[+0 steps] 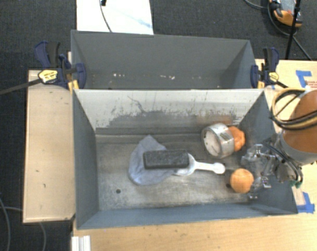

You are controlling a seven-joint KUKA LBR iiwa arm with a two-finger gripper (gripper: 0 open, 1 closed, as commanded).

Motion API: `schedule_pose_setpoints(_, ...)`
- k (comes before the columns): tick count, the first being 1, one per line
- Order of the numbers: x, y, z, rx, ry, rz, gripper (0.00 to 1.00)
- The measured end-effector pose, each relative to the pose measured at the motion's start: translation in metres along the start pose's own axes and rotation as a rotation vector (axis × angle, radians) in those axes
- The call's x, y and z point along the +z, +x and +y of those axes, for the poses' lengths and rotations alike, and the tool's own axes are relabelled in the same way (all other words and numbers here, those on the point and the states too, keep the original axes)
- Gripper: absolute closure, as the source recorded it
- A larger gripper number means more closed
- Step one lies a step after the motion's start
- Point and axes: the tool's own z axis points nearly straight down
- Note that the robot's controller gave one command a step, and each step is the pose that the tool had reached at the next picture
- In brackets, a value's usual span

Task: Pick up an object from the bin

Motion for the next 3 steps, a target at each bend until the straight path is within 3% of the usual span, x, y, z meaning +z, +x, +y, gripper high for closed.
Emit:
schedule_pose_setpoints(1,0.005,-0.002,-0.002,0.078,0.001,-0.006,0.0)
schedule_pose_setpoints(2,0.067,-0.003,-0.003,0.151,0.0,-0.004,0.0)
schedule_pose_setpoints(3,0.063,-0.002,-0.006,0.2,-0.001,-0.007,1.0)
